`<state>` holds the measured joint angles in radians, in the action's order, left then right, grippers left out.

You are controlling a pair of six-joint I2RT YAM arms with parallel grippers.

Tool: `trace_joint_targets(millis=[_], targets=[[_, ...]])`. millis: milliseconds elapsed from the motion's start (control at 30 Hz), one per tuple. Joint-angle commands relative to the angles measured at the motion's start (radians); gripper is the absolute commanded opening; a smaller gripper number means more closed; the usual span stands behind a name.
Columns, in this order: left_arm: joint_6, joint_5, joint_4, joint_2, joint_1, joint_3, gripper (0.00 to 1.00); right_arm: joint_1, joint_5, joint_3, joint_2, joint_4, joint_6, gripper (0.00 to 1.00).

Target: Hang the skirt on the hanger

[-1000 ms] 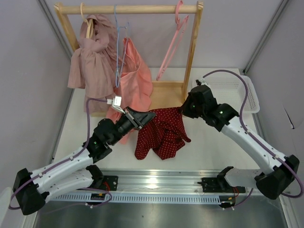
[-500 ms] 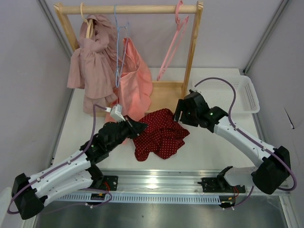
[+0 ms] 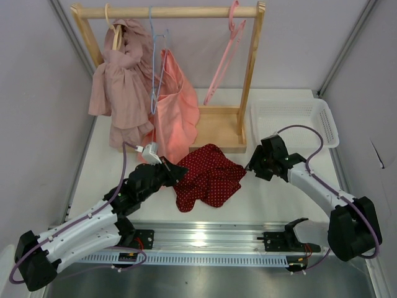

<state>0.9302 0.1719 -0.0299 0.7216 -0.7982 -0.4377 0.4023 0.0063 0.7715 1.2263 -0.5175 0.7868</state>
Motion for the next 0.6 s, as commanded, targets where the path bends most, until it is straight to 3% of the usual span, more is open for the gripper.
trace_joint_targets(millis=[0, 233, 567], targets=[[-0.031, -0.012, 0.015, -0.016, 0.011, -0.001, 0.0, -0.028, -0.046, -0.031, 0.027, 0.123, 0.029, 0.57], [-0.036, -0.026, 0.021, -0.005, 0.016, -0.002, 0.0, -0.071, -0.065, -0.058, 0.116, 0.231, 0.066, 0.51], [-0.048, -0.037, 0.024, 0.01, 0.021, -0.018, 0.0, -0.06, -0.035, -0.023, 0.225, 0.287, 0.091, 0.49]])
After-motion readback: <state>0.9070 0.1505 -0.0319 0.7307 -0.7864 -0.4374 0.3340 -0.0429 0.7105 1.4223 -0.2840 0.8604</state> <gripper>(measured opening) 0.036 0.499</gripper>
